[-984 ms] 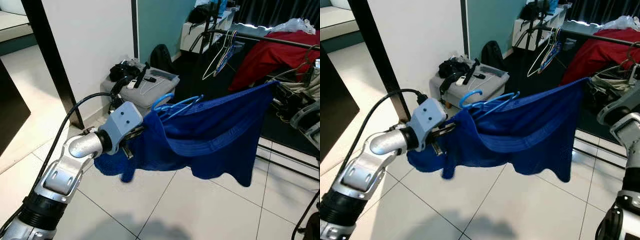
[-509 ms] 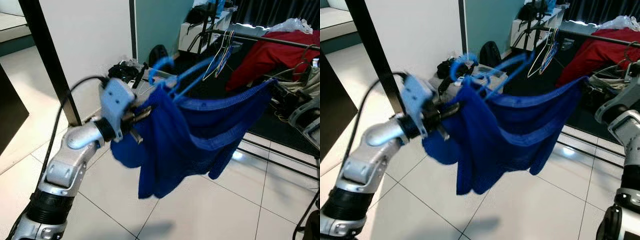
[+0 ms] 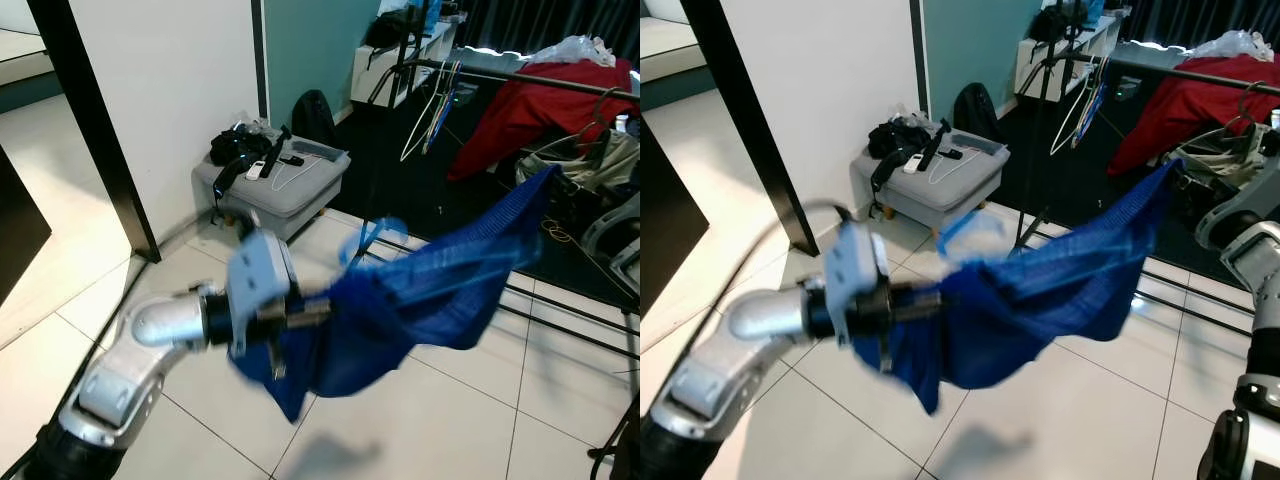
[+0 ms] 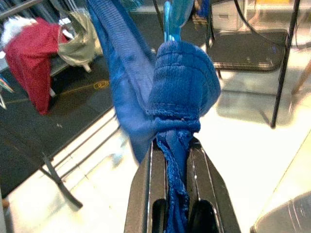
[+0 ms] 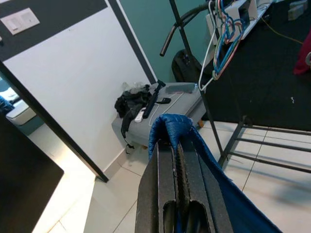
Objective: Hang hanger
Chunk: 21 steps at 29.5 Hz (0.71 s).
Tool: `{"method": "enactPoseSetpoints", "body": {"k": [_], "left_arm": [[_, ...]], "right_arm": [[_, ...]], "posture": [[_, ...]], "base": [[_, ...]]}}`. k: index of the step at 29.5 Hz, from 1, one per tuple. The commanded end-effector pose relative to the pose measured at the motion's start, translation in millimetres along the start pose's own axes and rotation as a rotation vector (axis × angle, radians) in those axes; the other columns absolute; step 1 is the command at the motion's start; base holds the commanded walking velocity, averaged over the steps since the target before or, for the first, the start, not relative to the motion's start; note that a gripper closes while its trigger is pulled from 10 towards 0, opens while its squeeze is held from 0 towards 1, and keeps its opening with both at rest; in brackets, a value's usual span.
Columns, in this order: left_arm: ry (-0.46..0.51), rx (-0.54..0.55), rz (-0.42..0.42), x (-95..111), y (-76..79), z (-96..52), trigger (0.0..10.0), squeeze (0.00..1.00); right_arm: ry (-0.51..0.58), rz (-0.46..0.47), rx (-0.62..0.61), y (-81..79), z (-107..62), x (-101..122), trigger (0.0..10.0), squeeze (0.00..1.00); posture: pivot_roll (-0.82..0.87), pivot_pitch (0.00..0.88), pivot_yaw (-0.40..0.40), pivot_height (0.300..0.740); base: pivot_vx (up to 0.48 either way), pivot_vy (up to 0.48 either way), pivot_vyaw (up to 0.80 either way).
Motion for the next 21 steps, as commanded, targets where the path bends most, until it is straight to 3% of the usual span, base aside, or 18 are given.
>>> {"method": "enactPoseSetpoints", "body": {"k": [1, 15, 18, 20, 21], "left_arm": [[-0.036, -0.009, 0.022, -5.2, 0.0, -1.9, 10.0, 0.00], [-0.134, 0.102, 0.049, -25.1, -14.7, 1.9, 10.0, 0.00], [-0.135, 0.170, 0.057, -25.3, -24.4, 3.3, 10.0, 0.00], [-0.135, 0.170, 0.057, -25.3, -24.4, 3.3, 10.0, 0.00], [-0.135, 0.193, 0.063, -24.8, -27.7, 4.4, 10.0, 0.00]], "right_arm": [[0.028, -0.012, -0.012, 1.9, 0.2, 9.2, 0.0, 0.00], [0.052, -0.024, 0.047, -13.5, 2.5, 22.2, 0.0, 0.00], [0.053, -0.023, 0.126, -34.7, 5.2, 22.6, 0.0, 0.00], [0.053, -0.023, 0.126, -34.7, 5.2, 22.6, 0.0, 0.00], [0.054, -0.020, 0.162, -44.7, 6.4, 22.5, 0.0, 0.00]], "posture": [[-0.08, 0.060, -0.042, 0.740], [-0.09, 0.060, -0.043, 0.740], [-0.09, 0.059, -0.043, 0.740], [-0.09, 0.059, -0.043, 0.740], [-0.09, 0.060, -0.043, 0.740]], "base": [[0.000, 0.000, 0.00], [0.000, 0.000, 0.00], [0.000, 0.000, 0.00], [0.000, 0.000, 0.00], [0.000, 0.000, 0.00]]}}
Point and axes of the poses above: a point about 5 cm out from each wrist's last joint towards the gripper, its own z axis pointing out of the wrist towards the gripper, its own x axis along the axis of the wrist's last joint, y = z × x, the point moved 4 cm from there along z, pointing out of the wrist towards the gripper, and after that the axes turned 15 degrees about -z, right-handed, at the moved point
